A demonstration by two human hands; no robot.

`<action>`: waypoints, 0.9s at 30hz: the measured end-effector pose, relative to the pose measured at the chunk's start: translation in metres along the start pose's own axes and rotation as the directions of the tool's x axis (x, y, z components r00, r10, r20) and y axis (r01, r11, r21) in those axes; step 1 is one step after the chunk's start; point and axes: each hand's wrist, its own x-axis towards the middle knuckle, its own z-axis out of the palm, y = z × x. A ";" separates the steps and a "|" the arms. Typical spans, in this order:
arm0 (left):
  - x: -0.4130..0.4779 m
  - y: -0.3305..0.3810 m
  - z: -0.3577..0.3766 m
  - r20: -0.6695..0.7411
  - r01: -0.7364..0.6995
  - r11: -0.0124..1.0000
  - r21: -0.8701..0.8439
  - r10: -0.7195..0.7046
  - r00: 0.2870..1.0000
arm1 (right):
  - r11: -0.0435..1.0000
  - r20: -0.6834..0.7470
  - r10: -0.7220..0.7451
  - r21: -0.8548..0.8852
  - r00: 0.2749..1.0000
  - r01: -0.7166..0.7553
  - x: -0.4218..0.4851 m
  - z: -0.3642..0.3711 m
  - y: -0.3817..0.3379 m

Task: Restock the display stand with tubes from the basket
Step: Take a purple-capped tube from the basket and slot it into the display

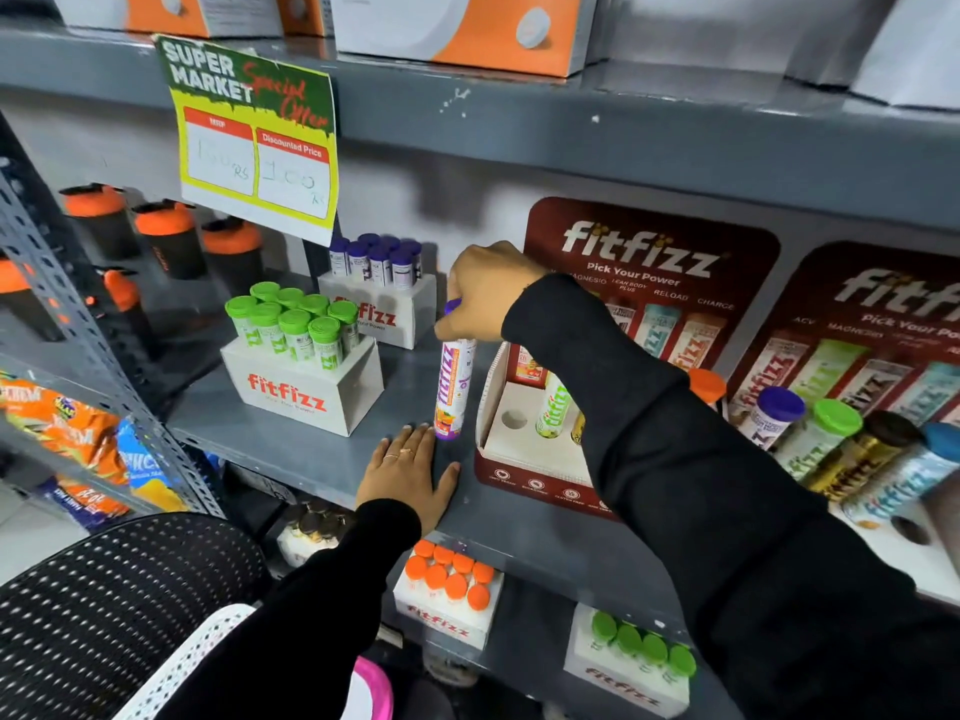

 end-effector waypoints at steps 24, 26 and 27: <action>0.000 0.000 -0.001 0.030 -0.027 0.999 0.017 0.027 0.999 | 0.966 -0.084 0.198 0.186 0.977 -0.180 -0.033 -0.047 -0.002; 0.000 0.000 -0.001 0.043 -0.029 0.999 0.027 0.028 0.999 | 0.960 -0.069 0.209 0.206 0.976 -0.191 -0.041 -0.050 -0.006; 0.000 0.000 -0.002 0.047 -0.030 0.999 0.030 0.028 0.999 | 0.956 -0.067 0.224 0.209 0.972 -0.206 -0.044 -0.050 -0.007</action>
